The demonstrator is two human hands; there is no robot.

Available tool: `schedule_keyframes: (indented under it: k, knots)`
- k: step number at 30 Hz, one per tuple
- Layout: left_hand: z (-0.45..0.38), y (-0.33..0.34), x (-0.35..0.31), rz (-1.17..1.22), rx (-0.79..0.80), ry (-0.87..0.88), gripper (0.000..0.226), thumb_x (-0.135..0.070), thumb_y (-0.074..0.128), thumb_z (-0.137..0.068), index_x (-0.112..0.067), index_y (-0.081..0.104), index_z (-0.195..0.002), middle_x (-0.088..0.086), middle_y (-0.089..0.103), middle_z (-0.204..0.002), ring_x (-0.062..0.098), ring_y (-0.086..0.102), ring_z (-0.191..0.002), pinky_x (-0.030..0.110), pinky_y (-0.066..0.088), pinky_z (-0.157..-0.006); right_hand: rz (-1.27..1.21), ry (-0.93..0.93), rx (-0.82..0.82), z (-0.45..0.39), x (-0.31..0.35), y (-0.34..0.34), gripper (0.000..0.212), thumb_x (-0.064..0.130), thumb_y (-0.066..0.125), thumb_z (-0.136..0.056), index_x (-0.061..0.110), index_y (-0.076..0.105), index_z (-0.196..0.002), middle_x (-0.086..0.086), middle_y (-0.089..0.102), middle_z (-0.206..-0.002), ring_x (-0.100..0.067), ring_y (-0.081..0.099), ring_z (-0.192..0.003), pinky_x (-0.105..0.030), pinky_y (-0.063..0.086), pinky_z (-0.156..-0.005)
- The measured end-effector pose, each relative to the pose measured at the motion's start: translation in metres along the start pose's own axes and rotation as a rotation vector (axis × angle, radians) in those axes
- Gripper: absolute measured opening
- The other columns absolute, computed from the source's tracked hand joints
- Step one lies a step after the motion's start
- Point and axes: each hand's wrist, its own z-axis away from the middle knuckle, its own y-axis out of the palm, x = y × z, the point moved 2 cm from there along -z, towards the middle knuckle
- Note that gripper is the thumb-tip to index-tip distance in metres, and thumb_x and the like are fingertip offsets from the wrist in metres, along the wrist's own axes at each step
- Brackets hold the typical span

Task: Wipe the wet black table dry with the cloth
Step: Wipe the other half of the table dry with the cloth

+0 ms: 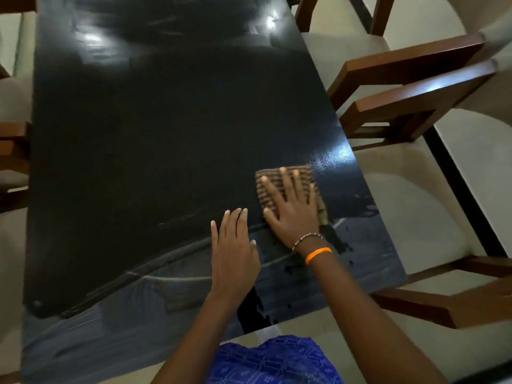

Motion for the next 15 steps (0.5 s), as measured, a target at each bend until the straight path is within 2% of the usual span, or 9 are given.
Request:
schedule_keyframes:
  k: [3,6,9,11,15]
  knots:
    - [-0.013,0.007,-0.021,0.002,0.02,0.051,0.063,-0.019,0.05,-0.088,-0.011,0.024,-0.145,0.005,0.027,-0.152,0.021,0.012,-0.144,0.037,-0.006,-0.114,-0.003,-0.072,0.011,0.008,-0.024,-0.003,0.063,0.05,0.034,-0.084,0.044,0.019,-0.145,0.002,0.011,-0.16,-0.023,0.009,-0.148,-0.053,0.009,-0.115]
    - [-0.027,0.015,-0.043,-0.021,0.054,0.116,0.064,-0.023,0.05,-0.089,-0.013,0.021,-0.145,0.003,0.023,-0.153,0.02,0.009,-0.145,0.037,-0.009,-0.114,-0.007,0.086,-0.059,0.015,-0.081,-0.016,0.063,0.05,0.028,-0.082,0.041,0.022,-0.145,-0.001,0.018,-0.158,-0.026,0.014,-0.147,-0.055,0.015,-0.116]
    - [-0.041,0.023,-0.06,-0.064,0.093,0.164,0.071,-0.031,0.051,-0.089,-0.014,0.014,-0.147,0.002,0.018,-0.155,0.02,0.004,-0.145,0.039,-0.013,-0.112,0.003,0.223,-0.047,0.012,-0.123,-0.028,0.066,0.052,0.023,-0.081,0.038,0.023,-0.146,-0.005,0.019,-0.158,-0.03,0.015,-0.146,-0.056,0.017,-0.115]
    - [-0.046,0.027,-0.067,-0.092,0.106,0.17,0.075,-0.035,0.053,-0.088,-0.014,0.012,-0.147,0.002,0.017,-0.155,0.02,0.003,-0.145,0.039,-0.014,-0.111,-0.007,0.248,-0.031,-0.002,-0.128,-0.031,0.067,0.053,0.022,-0.081,0.038,0.021,-0.146,-0.005,0.015,-0.159,-0.03,0.012,-0.146,-0.055,0.016,-0.115]
    - [-0.052,0.032,-0.07,-0.093,0.128,0.141,0.077,-0.038,0.056,-0.087,-0.015,0.012,-0.147,0.0,0.015,-0.155,0.017,0.003,-0.145,0.039,-0.014,-0.111,-0.021,0.209,-0.025,-0.068,-0.122,-0.036,0.062,0.047,0.032,-0.089,0.039,0.015,-0.148,-0.003,0.007,-0.16,-0.029,0.004,-0.147,-0.054,0.012,-0.117]
